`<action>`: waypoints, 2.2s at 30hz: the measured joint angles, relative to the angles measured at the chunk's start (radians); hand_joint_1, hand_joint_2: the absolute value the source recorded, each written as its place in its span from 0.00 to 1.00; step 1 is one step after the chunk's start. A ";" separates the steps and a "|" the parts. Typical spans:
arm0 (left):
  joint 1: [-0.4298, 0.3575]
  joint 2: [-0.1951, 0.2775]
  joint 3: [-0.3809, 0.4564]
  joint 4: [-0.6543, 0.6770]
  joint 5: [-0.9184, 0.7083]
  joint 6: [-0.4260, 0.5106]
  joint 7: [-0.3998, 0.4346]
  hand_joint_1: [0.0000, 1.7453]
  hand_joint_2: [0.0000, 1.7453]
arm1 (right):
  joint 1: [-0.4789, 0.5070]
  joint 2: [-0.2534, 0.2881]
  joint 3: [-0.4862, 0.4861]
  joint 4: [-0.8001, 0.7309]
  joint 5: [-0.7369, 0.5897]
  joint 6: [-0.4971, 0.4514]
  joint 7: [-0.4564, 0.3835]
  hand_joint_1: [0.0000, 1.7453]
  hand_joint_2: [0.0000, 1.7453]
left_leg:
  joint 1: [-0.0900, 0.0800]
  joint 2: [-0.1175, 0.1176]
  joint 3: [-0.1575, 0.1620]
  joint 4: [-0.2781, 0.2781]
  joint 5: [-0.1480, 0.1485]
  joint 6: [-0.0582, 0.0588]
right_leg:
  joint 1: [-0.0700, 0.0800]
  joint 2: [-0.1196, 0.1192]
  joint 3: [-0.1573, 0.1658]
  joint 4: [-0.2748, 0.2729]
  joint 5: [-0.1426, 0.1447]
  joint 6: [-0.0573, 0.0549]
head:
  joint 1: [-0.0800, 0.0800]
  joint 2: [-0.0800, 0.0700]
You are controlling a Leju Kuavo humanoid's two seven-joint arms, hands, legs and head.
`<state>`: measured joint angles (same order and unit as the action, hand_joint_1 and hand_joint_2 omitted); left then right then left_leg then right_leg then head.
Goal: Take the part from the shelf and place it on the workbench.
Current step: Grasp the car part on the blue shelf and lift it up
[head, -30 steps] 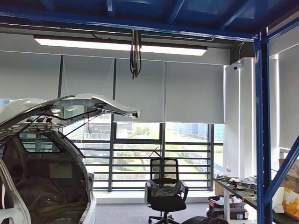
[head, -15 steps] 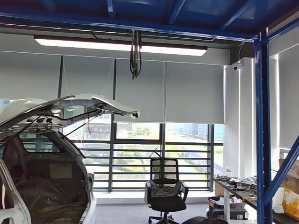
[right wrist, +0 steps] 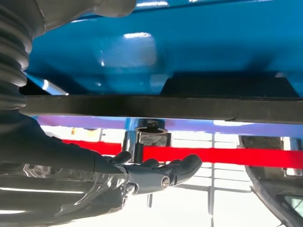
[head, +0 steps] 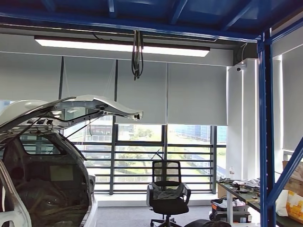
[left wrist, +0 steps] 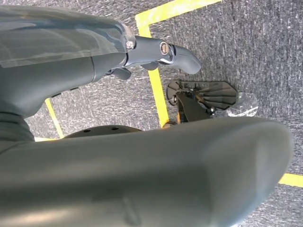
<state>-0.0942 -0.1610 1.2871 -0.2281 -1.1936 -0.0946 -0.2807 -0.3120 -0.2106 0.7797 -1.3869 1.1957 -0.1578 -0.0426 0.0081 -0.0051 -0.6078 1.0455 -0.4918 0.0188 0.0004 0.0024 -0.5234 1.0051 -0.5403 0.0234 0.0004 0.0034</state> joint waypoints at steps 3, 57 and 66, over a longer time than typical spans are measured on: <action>0.000 0.000 0.000 0.000 0.000 0.000 -0.002 0.00 0.00 | 0.007 0.007 -0.014 -0.002 0.023 0.000 0.009 0.00 1.00 | 0.000 0.000 0.000 0.000 0.000 0.000 | 0.000 0.000 0.000 0.000 0.000 0.000 | 0.000 0.000; 0.001 0.003 -0.022 0.000 -0.035 -0.003 -0.016 0.00 0.00 | -0.153 0.160 -0.235 0.356 0.169 -0.059 0.037 0.00 1.00 | 0.000 0.000 0.003 0.000 0.000 0.000 | 0.000 0.000 0.003 0.000 0.000 0.000 | 0.000 0.000; 0.001 0.003 -0.026 0.000 -0.036 -0.003 -0.021 0.00 0.00 | -0.172 0.171 -0.258 0.419 0.138 -0.046 -0.008 1.00 1.00 | 0.000 0.000 0.004 0.000 0.000 0.000 | 0.000 0.000 0.004 0.000 0.000 0.000 | 0.000 0.000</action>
<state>-0.0932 -0.1582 1.2615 -0.2281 -1.2297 -0.0977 -0.3014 -0.4839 -0.0397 0.5213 -0.9676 1.3341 -0.2042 -0.0505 0.0081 -0.0050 -0.6040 1.0455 -0.4917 0.0187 0.0003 0.0026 -0.5198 1.0051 -0.5403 0.0234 0.0004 0.0034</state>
